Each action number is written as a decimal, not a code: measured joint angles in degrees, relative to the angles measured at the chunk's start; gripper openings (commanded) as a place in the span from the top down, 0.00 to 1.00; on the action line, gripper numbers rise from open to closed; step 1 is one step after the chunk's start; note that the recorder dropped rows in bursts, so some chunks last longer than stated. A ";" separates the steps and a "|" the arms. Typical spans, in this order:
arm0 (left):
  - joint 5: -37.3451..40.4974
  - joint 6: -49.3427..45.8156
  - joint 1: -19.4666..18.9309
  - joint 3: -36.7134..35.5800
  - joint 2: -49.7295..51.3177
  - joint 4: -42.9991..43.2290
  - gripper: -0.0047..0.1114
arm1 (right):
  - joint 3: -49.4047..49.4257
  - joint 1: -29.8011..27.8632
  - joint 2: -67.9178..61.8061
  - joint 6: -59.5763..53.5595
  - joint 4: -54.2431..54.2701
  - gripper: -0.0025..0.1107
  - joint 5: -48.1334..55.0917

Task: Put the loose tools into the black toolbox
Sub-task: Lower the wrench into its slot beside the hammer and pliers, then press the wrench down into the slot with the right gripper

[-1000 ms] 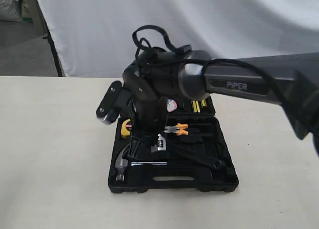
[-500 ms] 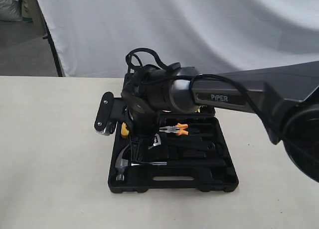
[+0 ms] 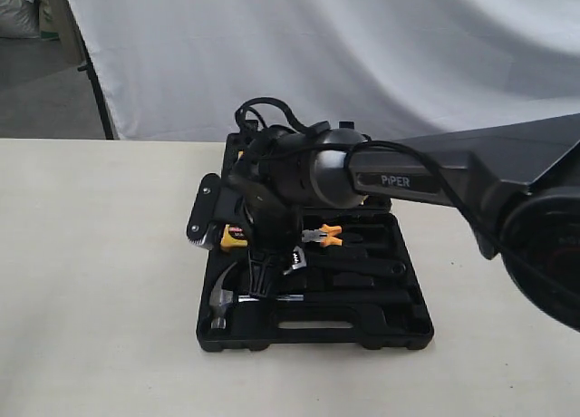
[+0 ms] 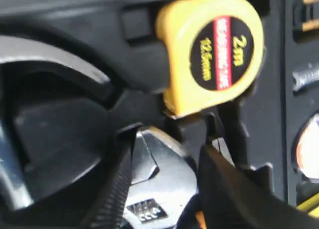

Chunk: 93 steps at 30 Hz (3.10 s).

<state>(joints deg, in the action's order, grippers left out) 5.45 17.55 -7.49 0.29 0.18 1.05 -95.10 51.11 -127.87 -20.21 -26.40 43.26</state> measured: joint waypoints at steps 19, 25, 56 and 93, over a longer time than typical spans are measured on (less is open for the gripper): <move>0.00 0.00 0.00 0.00 0.00 0.00 0.95 | 0.00 -1.22 0.00 0.53 5.43 0.98 -0.82; 0.00 0.00 0.00 0.00 0.00 0.00 0.95 | 0.00 -1.22 0.00 0.42 6.88 0.98 -0.82; 0.00 0.00 0.00 0.00 0.00 0.00 0.95 | 0.00 -1.22 0.11 1.86 11.95 0.53 -2.10; 0.00 0.00 0.00 0.00 0.00 0.00 0.95 | -4.99 -5.74 0.61 -5.45 10.50 0.38 16.29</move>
<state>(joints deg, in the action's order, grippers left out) 5.45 17.55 -7.49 0.29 0.18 1.05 -100.09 45.37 -127.27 -25.66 -15.90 59.55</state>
